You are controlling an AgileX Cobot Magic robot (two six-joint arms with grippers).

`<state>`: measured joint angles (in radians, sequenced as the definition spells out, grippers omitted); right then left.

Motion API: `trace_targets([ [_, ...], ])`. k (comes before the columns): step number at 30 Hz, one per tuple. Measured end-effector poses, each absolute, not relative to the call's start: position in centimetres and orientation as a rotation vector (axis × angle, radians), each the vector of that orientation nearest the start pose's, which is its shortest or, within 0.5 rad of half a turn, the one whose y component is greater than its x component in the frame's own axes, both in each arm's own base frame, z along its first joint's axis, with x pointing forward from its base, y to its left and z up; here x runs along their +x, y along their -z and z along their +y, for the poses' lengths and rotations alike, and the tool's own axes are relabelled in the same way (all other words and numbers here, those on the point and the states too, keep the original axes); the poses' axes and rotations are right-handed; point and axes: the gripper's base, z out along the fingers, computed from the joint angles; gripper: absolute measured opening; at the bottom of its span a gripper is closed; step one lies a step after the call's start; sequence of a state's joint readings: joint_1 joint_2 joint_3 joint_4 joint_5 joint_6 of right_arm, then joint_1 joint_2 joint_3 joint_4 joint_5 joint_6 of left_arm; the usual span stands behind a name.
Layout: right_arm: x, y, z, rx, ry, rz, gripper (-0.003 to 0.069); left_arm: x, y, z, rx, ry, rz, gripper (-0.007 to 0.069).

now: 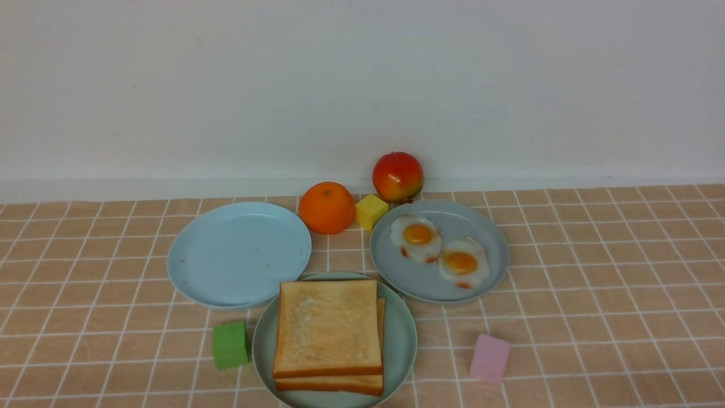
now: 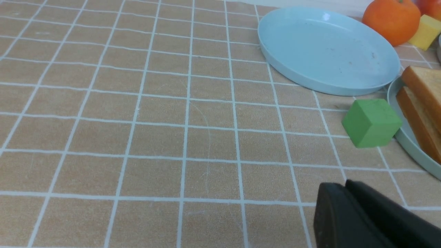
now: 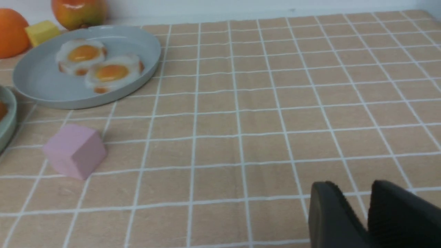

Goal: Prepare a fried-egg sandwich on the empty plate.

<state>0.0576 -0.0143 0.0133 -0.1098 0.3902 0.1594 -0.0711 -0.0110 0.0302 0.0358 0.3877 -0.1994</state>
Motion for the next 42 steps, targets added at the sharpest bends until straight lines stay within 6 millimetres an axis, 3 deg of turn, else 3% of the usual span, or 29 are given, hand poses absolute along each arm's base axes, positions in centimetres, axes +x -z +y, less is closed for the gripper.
trace_targets([
  [42,5.19,-17.46,0.01,0.022,-0.050,1.870,0.0237,5.22,-16.88,-0.25,-0.099,0.149,1.890,0.0069],
])
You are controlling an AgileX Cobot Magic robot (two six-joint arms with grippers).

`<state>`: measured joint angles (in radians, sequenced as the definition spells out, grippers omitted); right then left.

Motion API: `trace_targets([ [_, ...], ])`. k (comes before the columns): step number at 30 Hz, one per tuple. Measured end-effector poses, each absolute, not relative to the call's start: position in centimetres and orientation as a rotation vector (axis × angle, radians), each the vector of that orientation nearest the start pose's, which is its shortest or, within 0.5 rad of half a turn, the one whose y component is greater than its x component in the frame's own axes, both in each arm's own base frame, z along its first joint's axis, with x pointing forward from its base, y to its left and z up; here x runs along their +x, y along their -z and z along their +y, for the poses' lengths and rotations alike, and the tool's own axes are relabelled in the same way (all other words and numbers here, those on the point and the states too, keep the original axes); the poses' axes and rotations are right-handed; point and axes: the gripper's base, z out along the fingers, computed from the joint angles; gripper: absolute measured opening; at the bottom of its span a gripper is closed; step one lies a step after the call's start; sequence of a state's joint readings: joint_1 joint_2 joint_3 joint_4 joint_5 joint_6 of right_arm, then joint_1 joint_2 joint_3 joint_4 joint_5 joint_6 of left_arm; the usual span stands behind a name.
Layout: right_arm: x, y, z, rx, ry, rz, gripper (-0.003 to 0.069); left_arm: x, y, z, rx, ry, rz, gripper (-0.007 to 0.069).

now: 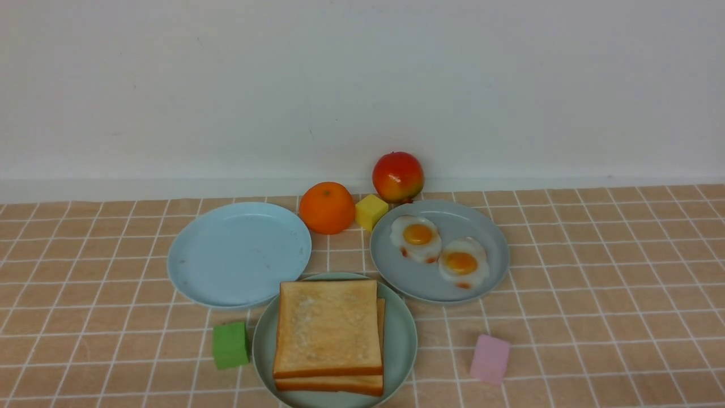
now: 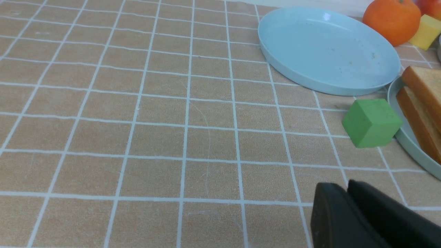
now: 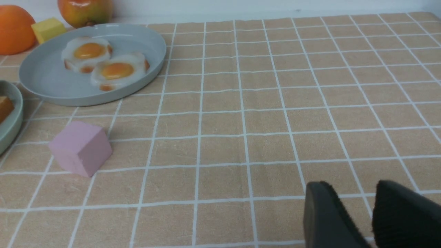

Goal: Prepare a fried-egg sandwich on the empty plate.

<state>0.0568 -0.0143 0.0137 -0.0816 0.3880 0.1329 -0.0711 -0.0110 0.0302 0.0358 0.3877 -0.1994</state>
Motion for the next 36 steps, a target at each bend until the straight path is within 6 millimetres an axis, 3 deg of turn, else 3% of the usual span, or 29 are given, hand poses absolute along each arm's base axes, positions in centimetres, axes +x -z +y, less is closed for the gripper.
trace_targets([
  [36,5.19,-17.46,0.00,0.028,-0.050,1.870,0.0238,5.22,-16.88,-0.25,-0.099,0.149,1.890,0.0092],
])
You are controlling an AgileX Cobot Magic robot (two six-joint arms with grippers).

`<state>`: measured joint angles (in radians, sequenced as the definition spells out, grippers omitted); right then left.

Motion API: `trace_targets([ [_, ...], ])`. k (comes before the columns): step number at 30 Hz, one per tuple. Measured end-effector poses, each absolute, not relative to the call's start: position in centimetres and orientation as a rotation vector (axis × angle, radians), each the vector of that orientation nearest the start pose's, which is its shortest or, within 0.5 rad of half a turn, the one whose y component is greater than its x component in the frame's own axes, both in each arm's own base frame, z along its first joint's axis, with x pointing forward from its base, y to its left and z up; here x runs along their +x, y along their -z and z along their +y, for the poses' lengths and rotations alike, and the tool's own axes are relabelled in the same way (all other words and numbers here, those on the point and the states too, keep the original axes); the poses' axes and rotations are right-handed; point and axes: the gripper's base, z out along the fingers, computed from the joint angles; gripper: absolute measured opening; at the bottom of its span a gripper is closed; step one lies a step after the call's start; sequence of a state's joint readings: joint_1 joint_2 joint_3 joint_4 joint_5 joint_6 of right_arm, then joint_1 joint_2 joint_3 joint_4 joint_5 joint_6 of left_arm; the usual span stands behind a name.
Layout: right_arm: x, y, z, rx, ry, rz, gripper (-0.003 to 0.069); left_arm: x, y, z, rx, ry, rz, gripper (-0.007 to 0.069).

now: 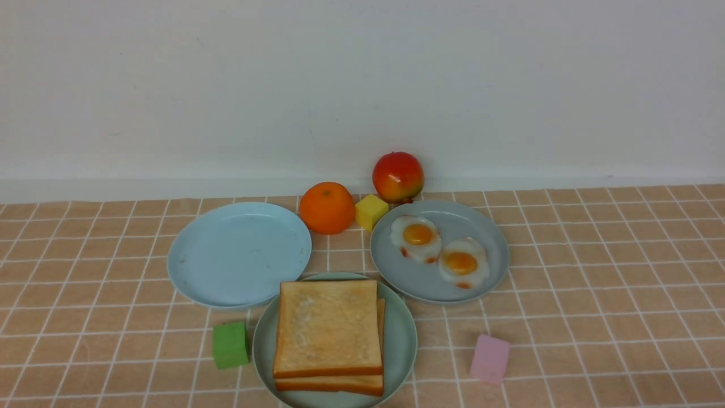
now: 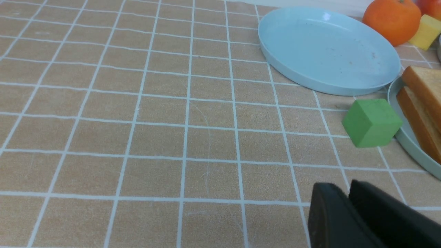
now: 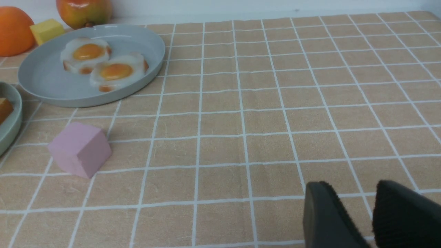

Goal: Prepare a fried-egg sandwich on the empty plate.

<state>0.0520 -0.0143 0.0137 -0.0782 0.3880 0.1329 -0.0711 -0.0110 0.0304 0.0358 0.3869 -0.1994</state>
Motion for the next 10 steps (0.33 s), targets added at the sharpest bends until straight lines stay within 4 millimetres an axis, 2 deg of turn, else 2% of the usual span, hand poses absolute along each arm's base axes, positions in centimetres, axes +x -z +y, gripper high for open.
trace_targets([
  [10,5.19,-17.46,0.00,0.028,-0.050,1.870,0.0238,5.22,-16.88,-0.25,-0.099,0.149,1.890,0.0098],
])
